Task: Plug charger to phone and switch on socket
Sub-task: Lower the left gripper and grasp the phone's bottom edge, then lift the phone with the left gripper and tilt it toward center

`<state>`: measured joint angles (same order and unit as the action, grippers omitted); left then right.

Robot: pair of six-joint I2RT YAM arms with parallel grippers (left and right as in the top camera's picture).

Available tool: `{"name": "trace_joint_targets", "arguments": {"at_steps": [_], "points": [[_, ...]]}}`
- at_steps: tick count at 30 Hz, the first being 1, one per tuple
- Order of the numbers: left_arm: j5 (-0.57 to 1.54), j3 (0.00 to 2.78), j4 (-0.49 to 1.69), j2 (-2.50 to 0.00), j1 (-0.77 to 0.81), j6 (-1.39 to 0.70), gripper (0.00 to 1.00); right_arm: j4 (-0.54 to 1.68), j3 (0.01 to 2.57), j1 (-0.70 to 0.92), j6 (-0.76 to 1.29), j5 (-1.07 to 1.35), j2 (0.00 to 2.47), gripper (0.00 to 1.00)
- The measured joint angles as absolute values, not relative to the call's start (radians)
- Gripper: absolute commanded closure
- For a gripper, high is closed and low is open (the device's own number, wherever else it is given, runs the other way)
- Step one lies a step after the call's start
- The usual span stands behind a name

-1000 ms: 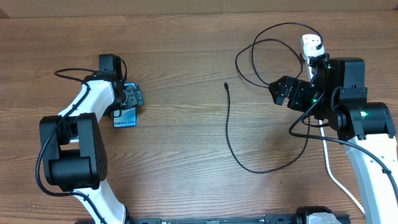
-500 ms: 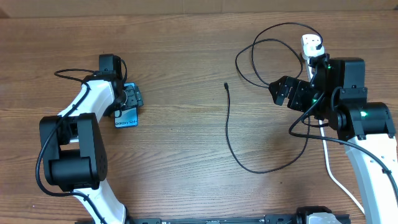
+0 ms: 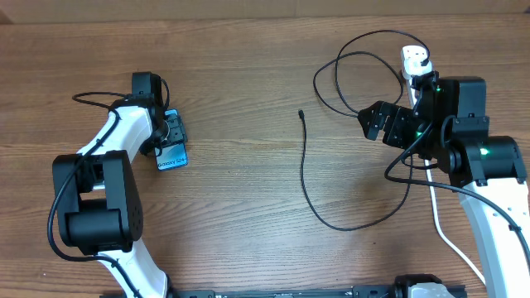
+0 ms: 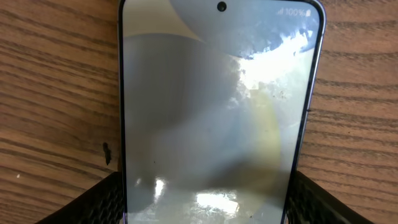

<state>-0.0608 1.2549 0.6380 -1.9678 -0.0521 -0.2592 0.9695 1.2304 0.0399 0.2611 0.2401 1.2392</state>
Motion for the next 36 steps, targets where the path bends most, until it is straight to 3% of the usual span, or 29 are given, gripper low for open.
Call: {"name": "trace_joint_targets", "arguments": {"at_steps": [28, 36], "points": [[-0.061, 1.431, 0.801, -1.985, -0.052, -0.26, 0.42, 0.969, 1.23, 0.04, 0.261, 0.24, 1.239, 0.0], [-0.061, 1.45, 0.825, -1.985, -0.052, -0.26, 0.61, 0.97, 1.23, 0.04, 0.261, 0.24, 1.239, 0.0]]}}
